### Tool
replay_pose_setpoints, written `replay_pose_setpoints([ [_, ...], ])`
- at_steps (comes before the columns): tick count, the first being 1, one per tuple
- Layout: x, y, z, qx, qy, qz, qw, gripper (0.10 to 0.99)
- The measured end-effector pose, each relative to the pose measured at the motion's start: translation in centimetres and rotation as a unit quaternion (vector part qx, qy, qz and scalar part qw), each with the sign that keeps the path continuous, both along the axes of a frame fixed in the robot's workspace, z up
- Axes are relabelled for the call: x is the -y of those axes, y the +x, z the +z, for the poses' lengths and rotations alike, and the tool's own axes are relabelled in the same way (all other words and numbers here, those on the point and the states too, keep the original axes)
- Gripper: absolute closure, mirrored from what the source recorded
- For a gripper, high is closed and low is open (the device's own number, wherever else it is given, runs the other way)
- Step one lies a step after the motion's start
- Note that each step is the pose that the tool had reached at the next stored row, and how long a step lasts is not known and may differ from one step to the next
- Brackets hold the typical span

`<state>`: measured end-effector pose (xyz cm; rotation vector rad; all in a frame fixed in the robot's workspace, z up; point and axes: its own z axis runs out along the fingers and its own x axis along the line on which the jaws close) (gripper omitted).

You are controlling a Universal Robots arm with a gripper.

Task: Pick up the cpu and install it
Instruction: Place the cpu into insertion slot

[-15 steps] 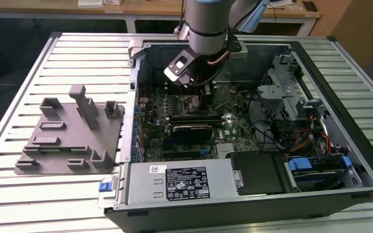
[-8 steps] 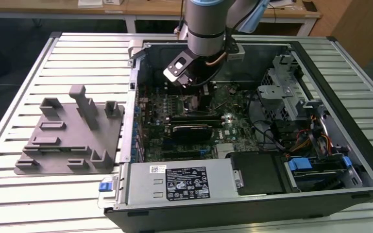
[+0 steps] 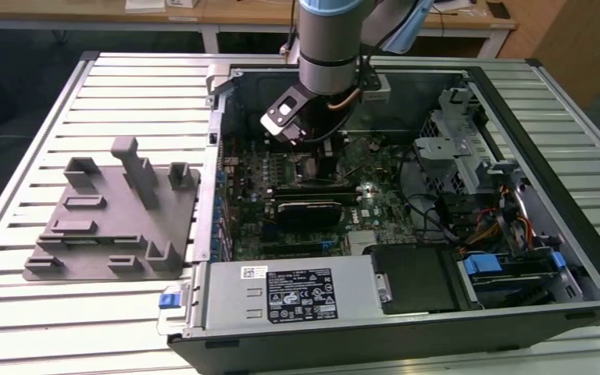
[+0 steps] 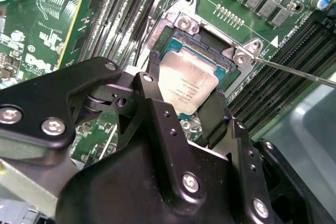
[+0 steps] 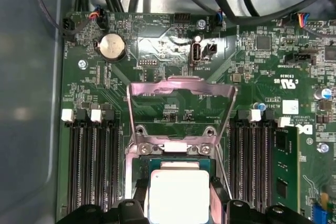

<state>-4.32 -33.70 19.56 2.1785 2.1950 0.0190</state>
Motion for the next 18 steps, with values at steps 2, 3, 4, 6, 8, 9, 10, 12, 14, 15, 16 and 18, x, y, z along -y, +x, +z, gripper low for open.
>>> replay_pose_setpoints([
  [2,0.00,0.00,-0.19,0.0000,0.0000,0.000,1.0000,0.545],
  [3,0.00,0.00,-0.22,0.0000,0.0000,0.000,1.0000,0.545],
  [4,0.00,-0.01,-0.22,-0.0001,-0.0001,0.000,1.0000,0.545],
  [6,0.00,0.00,-0.23,-0.0001,-0.0001,0.000,1.0000,0.545],
  [8,0.00,0.00,-0.26,0.0000,0.0000,0.000,1.0000,0.545],
  [9,0.00,0.00,-0.26,-0.0001,-0.0001,0.003,1.0000,0.545],
  [10,0.00,0.00,-0.27,-0.0001,0.0000,0.008,1.0000,0.545],
  [12,0.00,-0.01,-0.29,0.0000,0.0000,0.014,0.9999,0.545],
  [14,0.00,-0.06,-0.31,0.0000,0.0000,0.014,0.9999,0.545],
  [15,0.00,-0.08,-0.33,0.0000,-0.0001,0.014,0.9999,0.545],
  [16,0.00,-0.09,-0.35,0.0000,-0.0001,0.014,0.9999,0.545],
  [18,0.00,-0.13,-0.38,-0.0001,-0.0002,0.014,0.9999,0.545],
])
